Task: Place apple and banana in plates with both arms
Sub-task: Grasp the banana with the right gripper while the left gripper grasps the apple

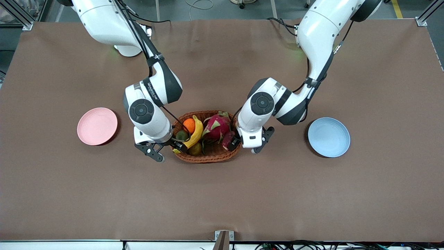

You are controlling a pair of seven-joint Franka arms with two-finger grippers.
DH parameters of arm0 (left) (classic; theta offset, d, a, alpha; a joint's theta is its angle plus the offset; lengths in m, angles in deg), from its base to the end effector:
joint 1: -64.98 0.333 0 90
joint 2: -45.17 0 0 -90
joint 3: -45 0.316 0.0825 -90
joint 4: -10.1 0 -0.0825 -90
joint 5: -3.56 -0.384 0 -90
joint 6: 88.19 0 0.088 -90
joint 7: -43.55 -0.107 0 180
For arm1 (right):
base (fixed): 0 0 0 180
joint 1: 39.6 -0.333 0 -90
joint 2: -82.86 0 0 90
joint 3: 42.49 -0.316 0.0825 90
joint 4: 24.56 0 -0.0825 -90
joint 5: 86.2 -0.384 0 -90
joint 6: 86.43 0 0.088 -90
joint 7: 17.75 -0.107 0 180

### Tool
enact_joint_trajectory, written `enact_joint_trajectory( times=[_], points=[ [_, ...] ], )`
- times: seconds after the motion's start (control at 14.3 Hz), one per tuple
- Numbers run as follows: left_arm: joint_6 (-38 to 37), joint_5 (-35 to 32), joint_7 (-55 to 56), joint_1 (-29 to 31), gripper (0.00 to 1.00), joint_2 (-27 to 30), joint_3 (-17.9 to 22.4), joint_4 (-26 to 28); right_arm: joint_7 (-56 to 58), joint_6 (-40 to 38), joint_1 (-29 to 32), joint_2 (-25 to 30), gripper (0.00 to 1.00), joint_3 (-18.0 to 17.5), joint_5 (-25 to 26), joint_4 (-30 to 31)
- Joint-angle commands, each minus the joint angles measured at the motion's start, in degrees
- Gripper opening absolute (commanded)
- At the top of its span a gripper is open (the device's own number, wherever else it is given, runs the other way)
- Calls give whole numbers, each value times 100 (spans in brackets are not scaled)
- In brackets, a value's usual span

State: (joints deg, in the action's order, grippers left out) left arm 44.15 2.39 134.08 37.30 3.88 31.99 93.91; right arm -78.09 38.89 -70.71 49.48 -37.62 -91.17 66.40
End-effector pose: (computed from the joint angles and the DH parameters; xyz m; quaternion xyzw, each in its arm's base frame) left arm 0.5770 -0.4532 0.2776 0.8913 0.4431 -0.0290 0.0918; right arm 0.6195 0.3179 0.2987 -0.9506 0.3099 0.0013 0.0157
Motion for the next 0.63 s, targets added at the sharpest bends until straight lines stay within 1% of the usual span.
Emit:
enact_joint_trajectory(
  times=[0.0,0.14,0.28,0.35,0.42,0.56],
  points=[
    [212,46,141,-106,100,-203,44,-163,-644,-43,-227,-291,92,15,-162,-288],
    [344,55,150,-106,100,-274,44,-163,-962,-43,-298,-502,82,15,-303,-516],
    [450,55,176,-115,100,-335,44,-163,-971,-43,-307,-547,74,15,-312,-553],
    [485,55,194,-141,100,-379,44,-163,-971,-43,-325,-564,68,15,-321,-553],
    [494,55,237,-158,100,-397,44,-163,-963,-43,-351,-573,66,15,-330,-553],
    [486,64,255,-185,100,-406,44,-154,-962,-52,-404,-573,66,15,-330,-553]
  ],
)
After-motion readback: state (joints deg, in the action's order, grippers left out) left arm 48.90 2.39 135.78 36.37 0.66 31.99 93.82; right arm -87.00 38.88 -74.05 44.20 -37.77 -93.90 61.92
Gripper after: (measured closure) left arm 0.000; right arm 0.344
